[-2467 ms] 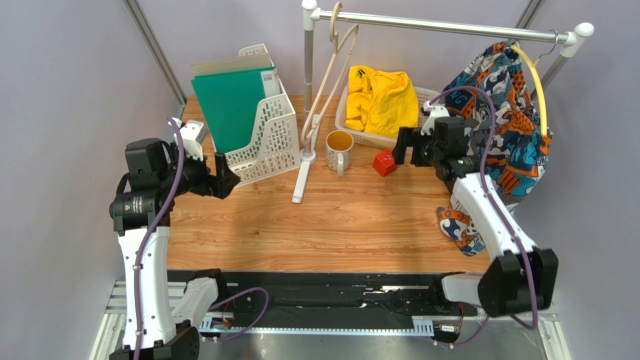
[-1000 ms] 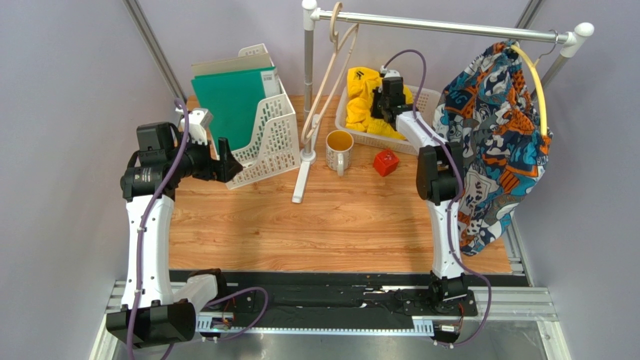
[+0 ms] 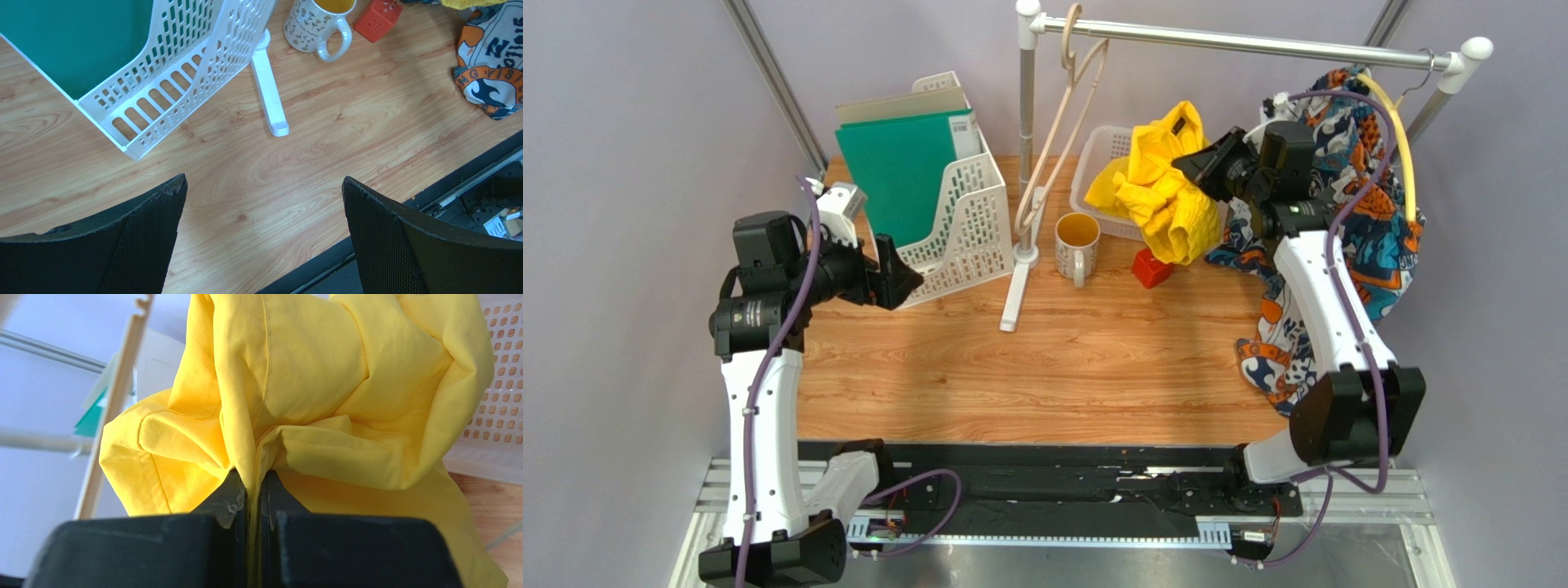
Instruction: Place the shorts on the hanger
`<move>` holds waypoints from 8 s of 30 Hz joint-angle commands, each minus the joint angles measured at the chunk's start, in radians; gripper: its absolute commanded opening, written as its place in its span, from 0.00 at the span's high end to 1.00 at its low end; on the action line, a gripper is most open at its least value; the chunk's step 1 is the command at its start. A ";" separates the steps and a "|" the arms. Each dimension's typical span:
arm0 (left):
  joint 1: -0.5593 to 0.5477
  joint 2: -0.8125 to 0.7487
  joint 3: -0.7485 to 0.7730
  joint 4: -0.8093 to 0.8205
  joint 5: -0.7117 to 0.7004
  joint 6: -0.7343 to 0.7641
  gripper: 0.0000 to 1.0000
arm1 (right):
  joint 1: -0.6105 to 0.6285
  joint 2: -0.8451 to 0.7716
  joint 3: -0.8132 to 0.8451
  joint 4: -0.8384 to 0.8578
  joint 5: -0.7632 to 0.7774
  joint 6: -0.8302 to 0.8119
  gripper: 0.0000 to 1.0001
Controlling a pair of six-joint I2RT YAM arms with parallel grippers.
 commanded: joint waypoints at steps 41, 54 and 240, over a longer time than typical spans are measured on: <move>-0.002 -0.217 -0.100 -0.034 0.051 0.083 0.01 | 0.306 -0.509 -0.695 -0.120 -0.395 0.435 0.75; -0.002 -0.168 -0.102 -0.031 0.227 0.159 0.01 | 0.221 -0.197 -0.351 -0.511 -0.410 -0.245 0.29; -0.423 0.138 0.771 -0.468 0.207 0.394 1.00 | 0.696 -0.628 0.271 -0.625 0.212 -1.143 1.00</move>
